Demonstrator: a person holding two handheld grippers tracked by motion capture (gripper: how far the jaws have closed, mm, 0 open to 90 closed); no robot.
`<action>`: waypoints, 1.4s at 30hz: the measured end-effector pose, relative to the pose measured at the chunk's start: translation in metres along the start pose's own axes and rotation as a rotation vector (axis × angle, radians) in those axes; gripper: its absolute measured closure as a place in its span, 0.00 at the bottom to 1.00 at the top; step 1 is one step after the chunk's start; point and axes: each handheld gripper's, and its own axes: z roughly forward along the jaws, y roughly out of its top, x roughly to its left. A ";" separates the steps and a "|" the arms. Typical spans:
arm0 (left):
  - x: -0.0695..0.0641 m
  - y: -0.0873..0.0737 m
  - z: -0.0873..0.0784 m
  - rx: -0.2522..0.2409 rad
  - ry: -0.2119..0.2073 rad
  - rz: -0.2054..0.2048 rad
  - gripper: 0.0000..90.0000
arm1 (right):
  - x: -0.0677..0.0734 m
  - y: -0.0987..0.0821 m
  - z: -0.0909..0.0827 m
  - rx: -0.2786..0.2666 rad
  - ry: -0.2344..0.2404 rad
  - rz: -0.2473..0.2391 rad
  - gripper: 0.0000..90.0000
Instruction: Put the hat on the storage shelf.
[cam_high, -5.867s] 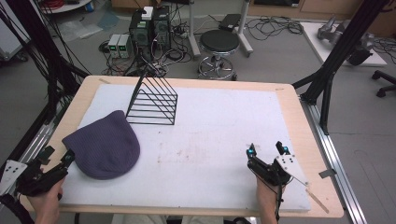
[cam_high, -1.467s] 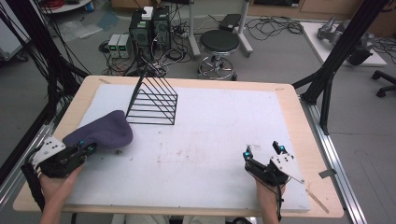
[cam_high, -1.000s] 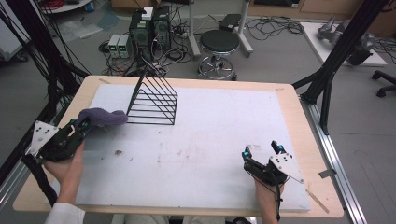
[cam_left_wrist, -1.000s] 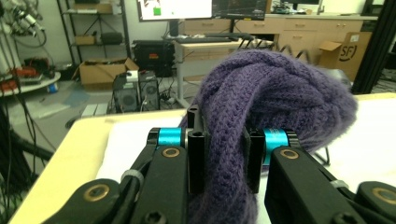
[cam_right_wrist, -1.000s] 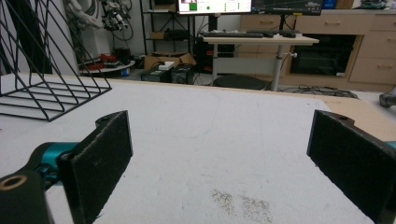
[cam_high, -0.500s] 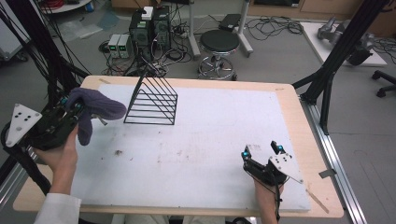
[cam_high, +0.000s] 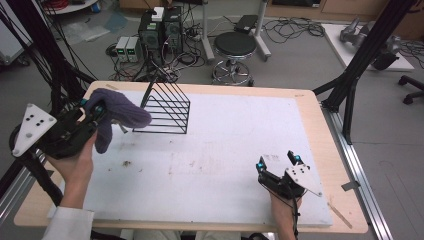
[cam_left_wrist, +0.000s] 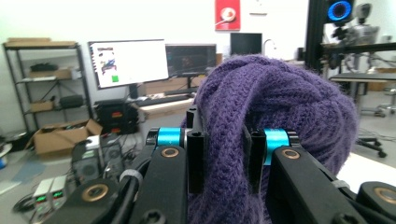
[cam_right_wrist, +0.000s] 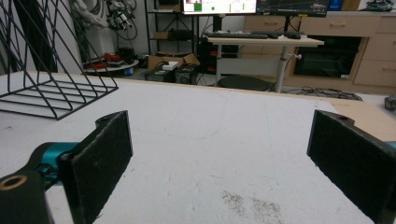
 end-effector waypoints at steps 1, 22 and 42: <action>-0.003 0.002 0.002 -0.004 -0.009 -0.003 0.85 | 0.000 0.000 0.000 -0.002 0.001 0.001 0.07; -0.068 0.013 0.056 -0.008 -0.184 -0.079 0.85 | 0.062 0.033 0.005 -0.212 0.265 0.015 0.07; -0.098 0.016 0.080 -0.004 -0.295 -0.166 0.85 | 0.113 0.102 0.060 -0.313 0.549 -0.051 0.07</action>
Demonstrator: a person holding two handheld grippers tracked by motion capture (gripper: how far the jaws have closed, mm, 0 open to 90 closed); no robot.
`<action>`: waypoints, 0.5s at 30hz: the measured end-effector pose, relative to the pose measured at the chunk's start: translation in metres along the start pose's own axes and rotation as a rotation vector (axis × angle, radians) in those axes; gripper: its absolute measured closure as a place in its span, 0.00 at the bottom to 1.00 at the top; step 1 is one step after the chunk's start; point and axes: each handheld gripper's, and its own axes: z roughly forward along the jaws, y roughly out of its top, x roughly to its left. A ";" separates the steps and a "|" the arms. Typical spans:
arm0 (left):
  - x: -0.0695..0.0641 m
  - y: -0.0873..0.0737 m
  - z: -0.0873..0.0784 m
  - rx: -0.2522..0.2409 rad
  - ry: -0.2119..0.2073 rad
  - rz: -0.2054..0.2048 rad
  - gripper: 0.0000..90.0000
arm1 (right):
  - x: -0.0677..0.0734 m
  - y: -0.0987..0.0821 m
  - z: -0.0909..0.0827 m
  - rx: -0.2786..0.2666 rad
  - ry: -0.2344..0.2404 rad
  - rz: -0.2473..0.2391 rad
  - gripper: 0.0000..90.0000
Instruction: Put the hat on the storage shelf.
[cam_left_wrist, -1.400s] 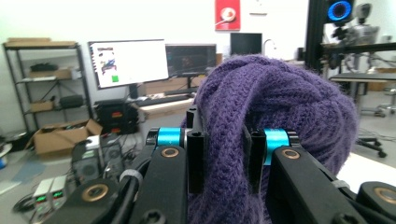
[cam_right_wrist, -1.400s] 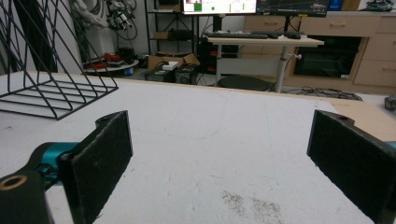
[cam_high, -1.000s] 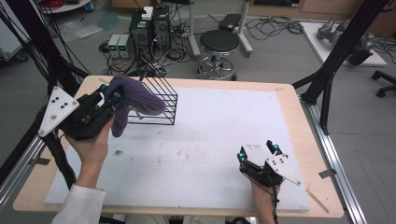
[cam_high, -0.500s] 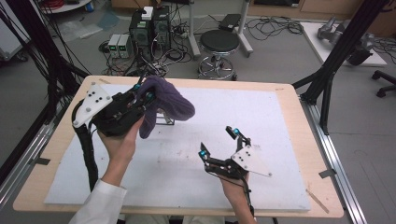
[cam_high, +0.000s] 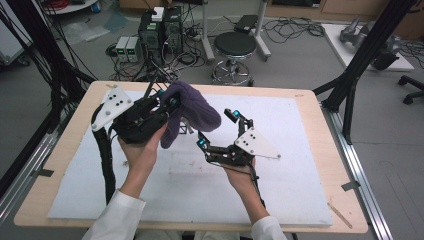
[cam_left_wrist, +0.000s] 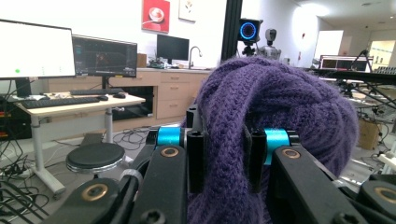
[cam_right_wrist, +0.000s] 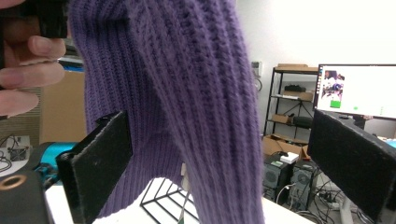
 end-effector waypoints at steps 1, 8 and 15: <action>0.000 0.000 0.001 -0.003 0.000 -0.003 0.85 | -0.001 -0.001 0.002 -0.007 -0.004 -0.009 0.07; 0.004 -0.001 0.002 -0.020 -0.002 -0.046 0.85 | -0.002 -0.006 0.010 0.011 -0.028 -0.005 0.20; 0.008 -0.002 0.001 -0.025 0.000 -0.055 0.85 | 0.007 0.002 0.013 0.083 -0.039 -0.007 0.79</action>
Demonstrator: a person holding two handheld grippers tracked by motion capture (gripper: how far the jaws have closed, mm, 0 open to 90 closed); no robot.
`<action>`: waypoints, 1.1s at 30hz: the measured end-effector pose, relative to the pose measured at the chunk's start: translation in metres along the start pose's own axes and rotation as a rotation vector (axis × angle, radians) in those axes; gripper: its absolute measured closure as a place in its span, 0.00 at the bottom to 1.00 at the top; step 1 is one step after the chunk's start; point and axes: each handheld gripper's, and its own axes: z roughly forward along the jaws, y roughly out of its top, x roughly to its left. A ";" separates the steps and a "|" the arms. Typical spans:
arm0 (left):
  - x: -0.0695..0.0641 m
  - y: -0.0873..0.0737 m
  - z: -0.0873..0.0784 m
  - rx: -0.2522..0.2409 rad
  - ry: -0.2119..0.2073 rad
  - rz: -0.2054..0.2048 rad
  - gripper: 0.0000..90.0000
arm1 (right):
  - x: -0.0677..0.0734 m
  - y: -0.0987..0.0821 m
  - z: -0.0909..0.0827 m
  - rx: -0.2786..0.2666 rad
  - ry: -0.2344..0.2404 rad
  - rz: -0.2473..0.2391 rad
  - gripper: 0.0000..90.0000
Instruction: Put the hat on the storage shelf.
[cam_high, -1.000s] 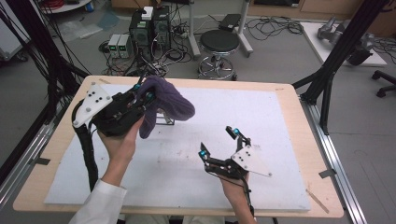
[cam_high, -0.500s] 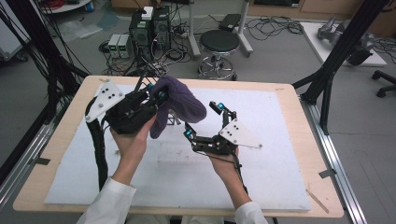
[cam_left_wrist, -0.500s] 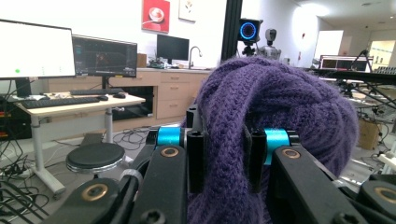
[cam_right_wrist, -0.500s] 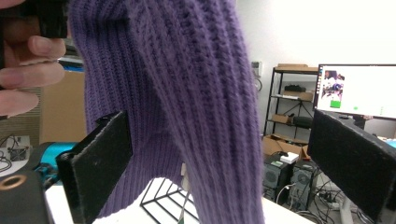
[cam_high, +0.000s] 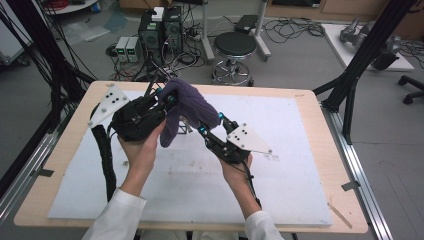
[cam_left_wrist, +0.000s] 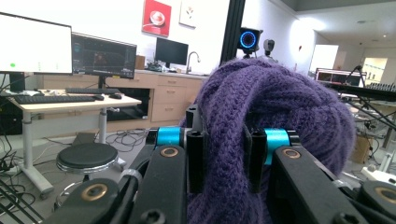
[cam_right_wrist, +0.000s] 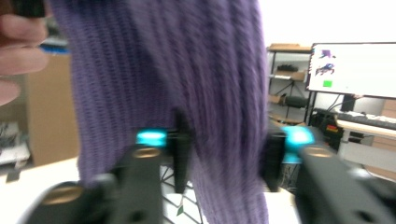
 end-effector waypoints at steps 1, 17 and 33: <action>0.002 0.000 0.000 -0.001 0.001 -0.001 0.85 | 0.001 0.002 0.001 0.009 0.002 -0.022 0.82; 0.073 0.025 -0.011 0.069 0.012 0.156 0.86 | -0.008 0.045 0.027 0.138 -0.033 0.034 0.89; 0.117 0.073 0.010 0.081 0.047 0.212 0.86 | -0.004 0.065 0.082 0.084 -0.053 0.076 0.88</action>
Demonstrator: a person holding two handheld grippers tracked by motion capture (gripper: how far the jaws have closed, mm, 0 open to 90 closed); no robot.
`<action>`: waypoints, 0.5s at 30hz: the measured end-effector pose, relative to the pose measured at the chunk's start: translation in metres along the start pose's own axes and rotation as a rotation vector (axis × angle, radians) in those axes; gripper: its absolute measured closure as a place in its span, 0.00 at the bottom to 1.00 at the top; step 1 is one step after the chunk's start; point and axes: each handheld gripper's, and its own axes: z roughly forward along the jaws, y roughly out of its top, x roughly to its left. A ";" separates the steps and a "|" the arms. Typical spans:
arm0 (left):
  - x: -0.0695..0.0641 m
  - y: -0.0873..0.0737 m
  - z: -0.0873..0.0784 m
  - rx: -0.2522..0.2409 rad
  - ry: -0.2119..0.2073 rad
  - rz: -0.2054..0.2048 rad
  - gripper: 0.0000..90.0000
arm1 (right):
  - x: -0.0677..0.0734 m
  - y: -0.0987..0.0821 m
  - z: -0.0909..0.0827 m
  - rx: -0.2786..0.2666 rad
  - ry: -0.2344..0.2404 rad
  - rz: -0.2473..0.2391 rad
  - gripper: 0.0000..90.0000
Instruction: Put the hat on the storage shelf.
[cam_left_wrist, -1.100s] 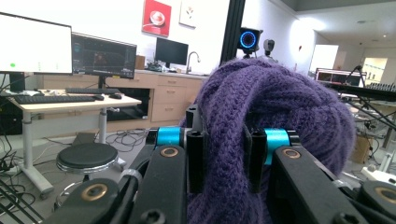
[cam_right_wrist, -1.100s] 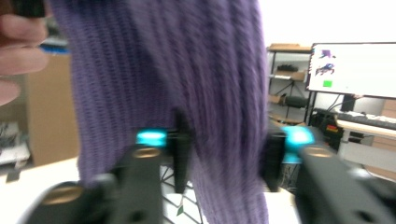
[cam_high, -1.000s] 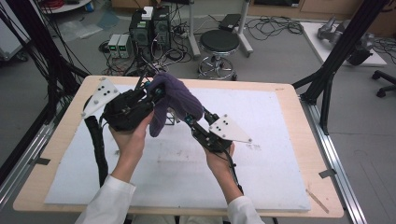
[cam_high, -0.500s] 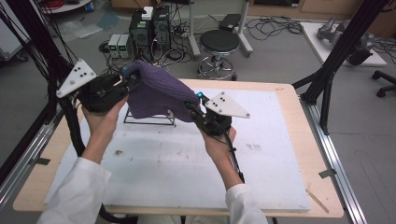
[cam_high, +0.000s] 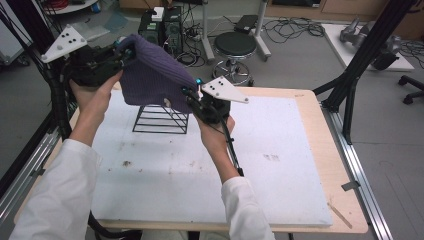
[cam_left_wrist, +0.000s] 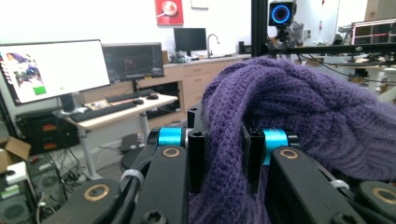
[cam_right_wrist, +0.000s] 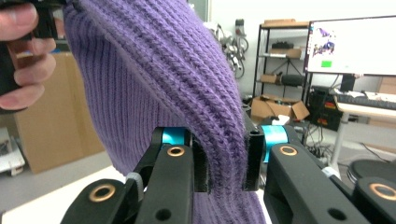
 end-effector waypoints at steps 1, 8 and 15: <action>0.002 0.002 0.002 -0.003 0.000 0.008 0.86 | 0.000 0.000 0.000 0.000 0.000 0.000 0.88; 0.005 0.016 0.013 -0.001 -0.001 0.091 0.86 | -0.009 -0.001 0.016 -0.037 -0.004 0.036 0.88; 0.013 0.011 0.017 0.035 0.007 0.096 0.86 | -0.013 -0.005 0.026 -0.015 0.000 0.066 0.88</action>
